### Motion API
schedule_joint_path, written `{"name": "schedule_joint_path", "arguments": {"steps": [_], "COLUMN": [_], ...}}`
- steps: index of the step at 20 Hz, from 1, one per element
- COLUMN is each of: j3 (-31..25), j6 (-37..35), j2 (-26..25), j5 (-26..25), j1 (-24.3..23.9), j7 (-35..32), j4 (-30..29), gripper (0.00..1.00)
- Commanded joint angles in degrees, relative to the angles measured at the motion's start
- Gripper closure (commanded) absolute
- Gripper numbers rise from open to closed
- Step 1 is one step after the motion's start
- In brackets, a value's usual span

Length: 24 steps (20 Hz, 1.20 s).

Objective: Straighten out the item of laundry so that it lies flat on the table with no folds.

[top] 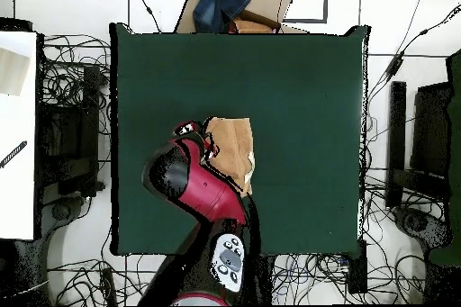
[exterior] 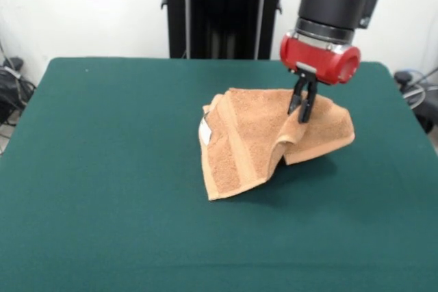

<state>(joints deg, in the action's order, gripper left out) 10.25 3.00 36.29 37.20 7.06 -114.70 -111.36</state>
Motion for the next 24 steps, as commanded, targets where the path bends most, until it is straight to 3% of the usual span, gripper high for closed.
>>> {"name": "schedule_joint_path", "arguments": {"steps": [1, 8, 24], "j3": [-5.3, -7.5, -3.9], "j6": [-2.5, 0.7, 5.6], "j2": [1.4, 0.9, -5.3], "j5": [-3.1, -6.1, -2.6], "j1": [-1.8, -4.3, 0.9], "j7": [-10.2, -10.8, -12.7], "j4": [-5.4, -5.9, -0.3], "gripper": [1.00, 1.00, 1.00]}}
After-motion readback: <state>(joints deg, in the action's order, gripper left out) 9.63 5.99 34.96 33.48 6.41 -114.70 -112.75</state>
